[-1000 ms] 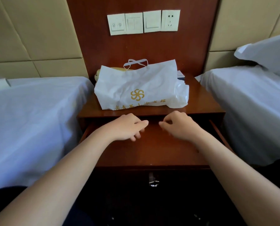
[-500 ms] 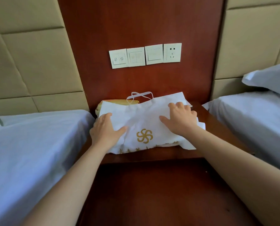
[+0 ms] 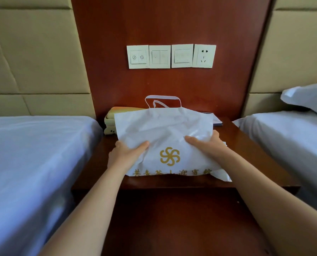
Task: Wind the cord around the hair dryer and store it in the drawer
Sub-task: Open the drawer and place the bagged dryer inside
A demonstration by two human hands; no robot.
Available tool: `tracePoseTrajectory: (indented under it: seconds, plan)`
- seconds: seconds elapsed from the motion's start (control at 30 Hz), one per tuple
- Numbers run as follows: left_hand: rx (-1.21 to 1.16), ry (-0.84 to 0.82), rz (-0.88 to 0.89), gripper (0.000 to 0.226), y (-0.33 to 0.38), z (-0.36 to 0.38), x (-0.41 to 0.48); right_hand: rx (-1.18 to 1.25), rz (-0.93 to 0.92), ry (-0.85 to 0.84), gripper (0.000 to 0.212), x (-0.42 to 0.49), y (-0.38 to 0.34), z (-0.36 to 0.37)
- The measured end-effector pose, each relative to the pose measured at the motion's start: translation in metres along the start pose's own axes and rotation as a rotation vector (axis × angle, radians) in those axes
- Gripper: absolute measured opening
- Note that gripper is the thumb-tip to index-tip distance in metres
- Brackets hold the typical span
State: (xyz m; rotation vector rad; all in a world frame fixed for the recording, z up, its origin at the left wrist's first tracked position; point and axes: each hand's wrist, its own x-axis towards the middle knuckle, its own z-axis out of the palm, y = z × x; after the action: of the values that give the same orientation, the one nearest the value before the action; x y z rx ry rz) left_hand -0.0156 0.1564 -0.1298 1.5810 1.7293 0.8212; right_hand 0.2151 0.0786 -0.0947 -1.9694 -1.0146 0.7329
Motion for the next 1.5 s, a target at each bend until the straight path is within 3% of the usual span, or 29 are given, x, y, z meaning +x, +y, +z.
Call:
tracePoseTrajectory:
  seconds: [0.17, 0.27, 0.47, 0.6, 0.7, 0.83, 0.93, 1.13, 1.27, 1.37, 1.43, 1.5]
  plan:
    - [-0.029, -0.026, -0.05, 0.115, 0.011, -0.005, -0.005, 0.033, 0.098, -0.061, 0.114, -0.001, -0.01, 0.0]
    - [-0.111, -0.049, -0.102, 0.122, 0.013, -0.003, -0.007, -0.004, 0.117, -0.087, 0.093, -0.005, -0.01, -0.002]
    - [-0.153, -0.06, -0.117, 0.109, 0.011, 0.001, -0.014, 0.023, 0.119, -0.1, 0.087, -0.015, -0.002, -0.009]
    - [-0.172, 0.005, -0.079, 0.115, 0.014, -0.001, -0.036, 0.04, 0.12, -0.106, 0.091, -0.033, 0.006, -0.017]
    - [-0.118, 0.097, -0.031, 0.103, 0.021, -0.008, -0.054, 0.07, 0.094, -0.127, 0.096, -0.045, 0.011, -0.024]
    - [-0.075, 0.198, 0.043, 0.096, 0.021, -0.019, -0.079, 0.083, 0.046, -0.153, 0.083, -0.068, 0.015, -0.024]
    - [-0.051, 0.226, 0.034, 0.088, 0.014, -0.026, -0.094, 0.087, 0.011, -0.165, 0.097, -0.086, 0.016, -0.022]
    - [-0.113, 0.234, 0.057, 0.078, 0.01, -0.031, -0.13, 0.194, -0.04, -0.178, 0.094, -0.114, 0.04, -0.031]
    - [-0.152, 0.14, 0.06, 0.072, 0.006, -0.024, -0.155, 0.208, -0.046, -0.18, 0.104, -0.125, 0.067, -0.044]
    - [-0.168, 0.039, 0.046, 0.074, -0.001, -0.021, -0.169, 0.196, -0.055, -0.276, 0.114, -0.127, 0.085, -0.055]
    - [-0.164, -0.006, 0.018, 0.078, -0.008, -0.018, -0.178, 0.176, -0.046, -0.329, 0.106, -0.132, 0.089, -0.062]
    - [-0.164, -0.028, -0.018, 0.088, -0.017, -0.014, -0.189, 0.118, -0.069, -0.393, 0.071, -0.139, 0.09, -0.068]
